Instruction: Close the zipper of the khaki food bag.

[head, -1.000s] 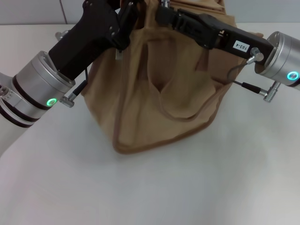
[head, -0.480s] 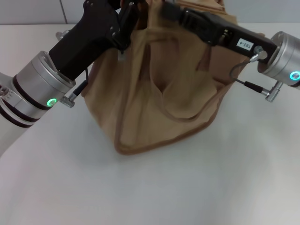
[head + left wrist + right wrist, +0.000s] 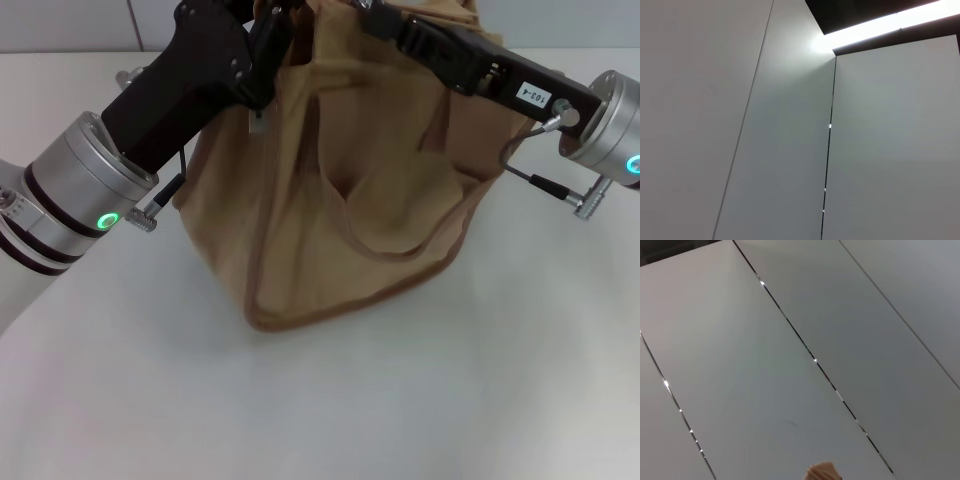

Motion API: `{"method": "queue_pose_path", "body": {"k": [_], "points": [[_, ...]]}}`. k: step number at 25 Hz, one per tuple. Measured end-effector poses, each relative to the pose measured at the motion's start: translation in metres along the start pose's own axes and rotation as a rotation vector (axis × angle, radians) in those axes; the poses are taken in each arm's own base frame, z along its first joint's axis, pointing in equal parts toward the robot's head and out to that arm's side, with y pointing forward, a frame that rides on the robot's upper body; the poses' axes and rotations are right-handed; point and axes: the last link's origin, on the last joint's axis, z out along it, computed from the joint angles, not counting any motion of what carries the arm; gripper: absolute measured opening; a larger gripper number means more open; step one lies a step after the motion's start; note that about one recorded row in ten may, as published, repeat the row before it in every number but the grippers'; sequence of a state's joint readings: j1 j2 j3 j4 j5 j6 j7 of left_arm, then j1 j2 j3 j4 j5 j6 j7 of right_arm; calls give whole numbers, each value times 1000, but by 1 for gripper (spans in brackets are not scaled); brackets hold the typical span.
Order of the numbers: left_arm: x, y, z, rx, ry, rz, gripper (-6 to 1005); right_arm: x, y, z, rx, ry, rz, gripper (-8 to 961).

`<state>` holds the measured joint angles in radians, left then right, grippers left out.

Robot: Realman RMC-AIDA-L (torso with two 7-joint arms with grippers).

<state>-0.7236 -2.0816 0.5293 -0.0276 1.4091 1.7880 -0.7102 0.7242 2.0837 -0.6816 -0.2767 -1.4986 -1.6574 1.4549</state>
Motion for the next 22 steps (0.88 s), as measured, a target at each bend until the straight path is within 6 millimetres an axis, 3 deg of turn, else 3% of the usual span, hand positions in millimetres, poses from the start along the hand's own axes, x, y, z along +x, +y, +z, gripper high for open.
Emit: {"method": "queue_pose_path", "body": {"k": [12,22], "points": [[1,0,-1,6,5,1,148,2,-4,-15,49,-12,10,26],[3,-4,-7,41,20,11,154,2,-14,-54,200,-85,13,45]]}}
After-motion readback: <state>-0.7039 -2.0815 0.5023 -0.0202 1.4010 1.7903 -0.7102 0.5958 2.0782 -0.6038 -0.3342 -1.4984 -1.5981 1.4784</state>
